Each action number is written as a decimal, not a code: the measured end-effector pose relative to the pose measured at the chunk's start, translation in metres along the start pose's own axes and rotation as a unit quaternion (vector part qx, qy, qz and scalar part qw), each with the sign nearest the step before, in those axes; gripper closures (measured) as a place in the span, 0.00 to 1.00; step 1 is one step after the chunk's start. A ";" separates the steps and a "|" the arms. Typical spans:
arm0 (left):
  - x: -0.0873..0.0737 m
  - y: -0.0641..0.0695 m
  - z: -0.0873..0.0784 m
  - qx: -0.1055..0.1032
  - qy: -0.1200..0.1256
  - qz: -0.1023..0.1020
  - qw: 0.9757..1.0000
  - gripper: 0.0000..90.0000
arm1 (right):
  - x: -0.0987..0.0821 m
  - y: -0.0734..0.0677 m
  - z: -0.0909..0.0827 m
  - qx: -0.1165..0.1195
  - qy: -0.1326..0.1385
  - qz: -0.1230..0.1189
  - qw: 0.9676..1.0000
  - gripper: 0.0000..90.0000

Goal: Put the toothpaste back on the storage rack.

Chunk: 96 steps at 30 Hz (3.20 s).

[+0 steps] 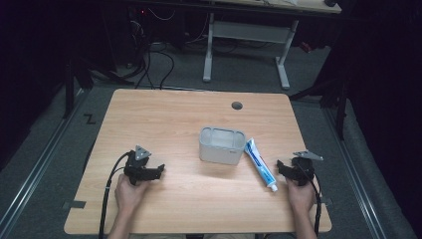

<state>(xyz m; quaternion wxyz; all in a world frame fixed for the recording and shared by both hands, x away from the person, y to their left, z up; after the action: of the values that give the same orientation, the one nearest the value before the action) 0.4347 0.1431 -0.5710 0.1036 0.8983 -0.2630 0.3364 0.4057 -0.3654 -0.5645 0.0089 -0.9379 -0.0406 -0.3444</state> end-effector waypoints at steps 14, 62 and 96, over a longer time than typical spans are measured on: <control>0.001 -0.001 0.001 0.005 -0.003 -0.006 1.000 0.20 | -0.005 -0.004 -0.004 0.018 0.000 -0.023 1.000 0.35; 0.001 -0.003 0.000 0.010 -0.002 -0.018 1.000 0.21 | 0.018 -0.070 -0.058 0.084 0.001 -0.120 0.989 0.53; 0.000 -0.004 0.000 0.015 0.000 -0.021 1.000 0.22 | 0.050 -0.105 0.006 0.040 -0.087 -0.151 0.984 0.49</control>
<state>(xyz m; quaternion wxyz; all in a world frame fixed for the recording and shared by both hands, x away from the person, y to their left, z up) 0.4369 0.1461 -0.5708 0.0976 0.9052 -0.2389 0.3378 0.4390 -0.2565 -0.5379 -0.0096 -0.9462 -0.1963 -0.2571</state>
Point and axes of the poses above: each handheld gripper's, and its own axes: z roughly forward along the jaws, x roughly out of its top, y roughly to its right, the point moved 5 cm from there along z, roughly forward along the jaws, and after that the axes turned 6 degrees about -y, right-handed, at the moved point
